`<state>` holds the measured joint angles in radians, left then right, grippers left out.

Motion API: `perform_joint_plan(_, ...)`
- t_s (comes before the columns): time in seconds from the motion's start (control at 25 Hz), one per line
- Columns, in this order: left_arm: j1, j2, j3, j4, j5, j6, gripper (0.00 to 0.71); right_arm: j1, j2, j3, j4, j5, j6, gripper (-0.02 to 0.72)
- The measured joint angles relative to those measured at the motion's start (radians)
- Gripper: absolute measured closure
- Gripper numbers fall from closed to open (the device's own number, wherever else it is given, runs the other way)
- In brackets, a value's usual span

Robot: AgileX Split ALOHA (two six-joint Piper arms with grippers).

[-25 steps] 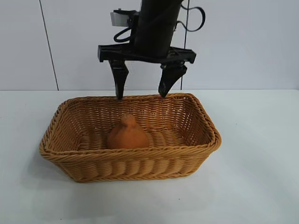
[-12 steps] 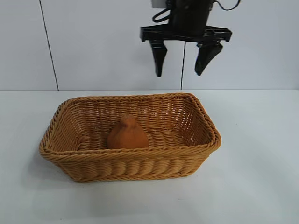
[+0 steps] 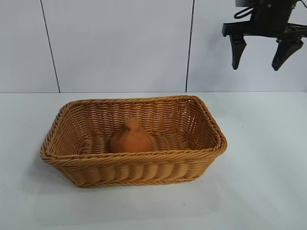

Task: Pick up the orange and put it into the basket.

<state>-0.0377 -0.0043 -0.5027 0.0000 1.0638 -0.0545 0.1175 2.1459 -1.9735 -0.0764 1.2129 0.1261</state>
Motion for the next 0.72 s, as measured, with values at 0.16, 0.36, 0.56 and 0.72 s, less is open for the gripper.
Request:
perform_joint_plan(0.16,0.0,0.0,0.0,0.0,0.0,0.0,0.08,-0.049,-0.001,0.006,0.005,0.0,-0.007,0.117)
perform_joint_plan(0.36,0.0,0.0,0.0,0.0,0.0,0.0,0.08,-0.05,-0.027,0.098,0.02,0.003,-0.021,0.117)
perform_joint_plan(0.56,0.0,0.0,0.0,0.0,0.0,0.0,0.08,-0.05,-0.118,0.297,0.022,0.005,-0.03,0.117)
perform_joint_plan(0.72,0.0,0.0,0.0,0.0,0.0,0.0,0.08,-0.05,-0.246,0.508,0.03,0.005,-0.038,0.117)
